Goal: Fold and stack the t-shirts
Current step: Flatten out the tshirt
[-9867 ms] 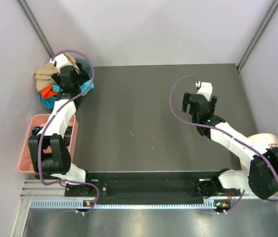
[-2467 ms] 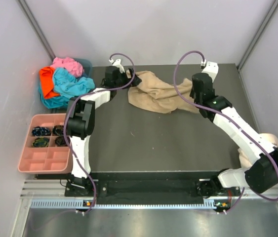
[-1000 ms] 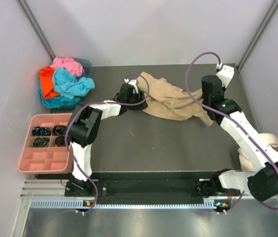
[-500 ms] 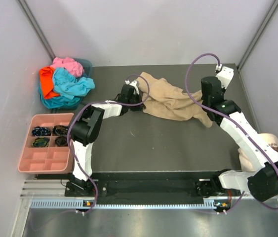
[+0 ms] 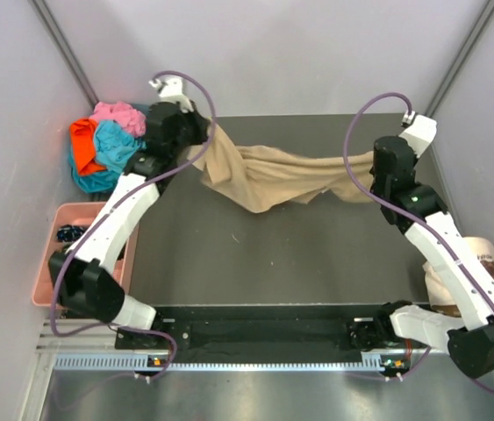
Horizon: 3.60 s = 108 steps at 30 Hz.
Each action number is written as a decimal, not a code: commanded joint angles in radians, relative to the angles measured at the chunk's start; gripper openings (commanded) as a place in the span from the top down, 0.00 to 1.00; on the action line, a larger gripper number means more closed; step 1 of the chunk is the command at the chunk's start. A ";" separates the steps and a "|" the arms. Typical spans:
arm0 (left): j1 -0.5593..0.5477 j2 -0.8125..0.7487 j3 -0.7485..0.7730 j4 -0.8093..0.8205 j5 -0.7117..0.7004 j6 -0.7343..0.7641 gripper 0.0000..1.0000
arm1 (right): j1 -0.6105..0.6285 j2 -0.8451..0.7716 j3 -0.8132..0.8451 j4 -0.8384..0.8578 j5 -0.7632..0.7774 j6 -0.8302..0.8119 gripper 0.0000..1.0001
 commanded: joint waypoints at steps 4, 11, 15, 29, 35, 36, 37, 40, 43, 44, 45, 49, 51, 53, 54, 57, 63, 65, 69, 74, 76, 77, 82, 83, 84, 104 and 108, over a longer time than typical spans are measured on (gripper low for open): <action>0.037 -0.106 0.067 -0.111 -0.166 0.121 1.00 | -0.009 -0.088 0.083 0.037 0.066 -0.037 1.00; 0.037 -0.154 0.058 -0.152 -0.186 0.134 1.00 | -0.009 -0.130 0.073 0.024 0.080 -0.042 1.00; 0.037 -0.124 0.031 -0.147 -0.217 0.147 1.00 | -0.009 -0.113 0.050 0.022 0.088 -0.031 1.00; 0.037 -0.114 0.096 -0.348 -0.250 0.158 1.00 | -0.009 -0.105 0.036 -0.009 0.071 0.003 1.00; 0.037 -0.251 0.099 -0.420 -0.214 0.128 1.00 | -0.009 -0.099 0.007 0.000 0.039 0.010 1.00; 0.037 -0.266 0.082 -0.424 -0.217 0.122 1.00 | -0.009 -0.095 0.005 0.002 0.032 0.013 1.00; 0.037 -0.292 0.068 -0.416 -0.226 0.118 1.00 | -0.009 -0.090 0.002 0.005 0.026 0.016 1.00; 0.037 -0.269 0.005 -0.338 -0.293 0.124 1.00 | -0.009 -0.063 0.001 0.001 0.008 0.030 1.00; 0.040 -0.124 0.014 -0.252 -0.324 0.133 1.00 | -0.009 -0.043 -0.001 -0.007 -0.020 0.046 1.00; 0.040 -0.075 0.025 -0.218 -0.335 0.131 1.00 | -0.009 -0.040 -0.004 -0.006 -0.037 0.047 1.00; 0.042 0.032 0.051 -0.191 -0.347 0.131 1.00 | -0.009 -0.038 -0.006 -0.004 -0.044 0.050 1.00; 0.057 0.339 0.197 -0.098 -0.394 0.127 1.00 | -0.011 -0.035 -0.007 -0.010 -0.073 0.056 1.00; 0.065 0.509 0.319 -0.092 -0.407 0.112 1.00 | -0.009 -0.035 -0.006 -0.013 -0.087 0.061 1.00; 0.080 0.605 0.402 -0.098 -0.405 0.101 0.82 | -0.011 -0.036 -0.007 -0.016 -0.092 0.061 1.00; 0.085 0.681 0.477 -0.109 -0.402 0.099 0.69 | -0.009 -0.036 -0.007 -0.018 -0.090 0.059 1.00; 0.097 0.748 0.571 -0.154 -0.422 0.084 0.27 | -0.009 -0.035 -0.006 -0.022 -0.090 0.061 1.00; 0.102 0.542 0.388 -0.140 -0.384 0.013 0.01 | -0.009 -0.017 -0.024 -0.012 -0.096 0.065 1.00; 0.098 0.455 0.290 -0.121 -0.343 -0.026 0.01 | -0.009 -0.003 -0.029 -0.004 -0.110 0.070 1.00; 0.068 0.210 -0.042 -0.062 -0.218 -0.086 0.01 | -0.009 0.022 -0.050 0.004 -0.129 0.085 1.00; -0.030 0.061 -0.307 -0.008 -0.249 -0.137 0.02 | -0.008 0.046 -0.064 0.014 -0.130 0.093 1.00; -0.041 0.036 -0.358 0.017 -0.264 -0.142 0.03 | -0.008 0.052 -0.072 0.020 -0.132 0.099 1.00; -0.041 0.038 -0.386 0.023 -0.269 -0.158 0.04 | -0.008 0.054 -0.073 0.023 -0.130 0.099 1.00; -0.041 0.091 -0.404 0.006 -0.275 -0.181 0.09 | -0.009 0.065 -0.073 0.022 -0.113 0.098 1.00; -0.043 0.096 -0.407 0.009 -0.286 -0.183 0.10 | -0.009 0.066 -0.073 0.022 -0.112 0.096 1.00; -0.041 0.110 -0.407 0.012 -0.293 -0.185 0.10 | -0.009 0.068 -0.072 0.024 -0.110 0.095 1.00; -0.043 0.079 -0.521 -0.049 -0.289 -0.258 0.25 | -0.009 0.080 -0.072 0.036 -0.120 0.092 1.00; -0.043 0.081 -0.544 -0.032 -0.289 -0.269 0.28 | -0.008 0.083 -0.070 0.037 -0.127 0.092 1.00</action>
